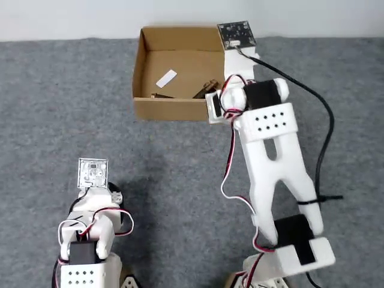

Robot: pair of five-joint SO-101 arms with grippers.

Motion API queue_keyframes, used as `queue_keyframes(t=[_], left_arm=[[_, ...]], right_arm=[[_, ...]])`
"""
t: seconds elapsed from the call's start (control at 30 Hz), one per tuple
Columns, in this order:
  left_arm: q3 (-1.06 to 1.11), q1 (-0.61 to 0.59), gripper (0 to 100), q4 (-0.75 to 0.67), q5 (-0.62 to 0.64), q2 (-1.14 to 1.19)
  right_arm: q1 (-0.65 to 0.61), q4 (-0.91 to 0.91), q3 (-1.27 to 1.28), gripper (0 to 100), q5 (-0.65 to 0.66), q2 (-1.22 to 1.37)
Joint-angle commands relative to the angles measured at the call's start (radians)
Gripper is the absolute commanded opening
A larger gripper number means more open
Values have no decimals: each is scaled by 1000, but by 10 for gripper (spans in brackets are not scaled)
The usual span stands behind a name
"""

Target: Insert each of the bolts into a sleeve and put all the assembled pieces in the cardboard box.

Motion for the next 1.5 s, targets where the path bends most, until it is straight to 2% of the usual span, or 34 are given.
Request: queue_keyframes(t=[0.0,0.33,0.53,0.67,0.87,1.0,1.13,1.3,1.37,1.47], left_arm=[[-5,-3,6,6,-9,-8],[-5,-3,6,6,-9,-8],[-5,-3,6,6,-9,-8],[-5,-3,6,6,-9,-8],[-5,-3,6,6,-9,-8],[-5,-3,6,6,-9,-8],[-5,-3,6,6,-9,-8],[-5,-3,6,6,-9,-8],[-5,-3,6,6,-9,-8],[-5,-3,6,6,-9,-8]], right_arm=[[30,87,-52,9,-11,-102],[174,274,-51,9,-11,-269],[262,274,86,9,-11,-400],[269,180,333,9,-12,-575],[285,-136,882,9,-5,-961],[285,-265,1198,8,-2,-1248],[285,-300,1413,8,17,-1520],[285,-291,1640,8,144,-1808],[294,-294,1689,8,144,-1807],[348,-312,1718,8,72,-1773]])
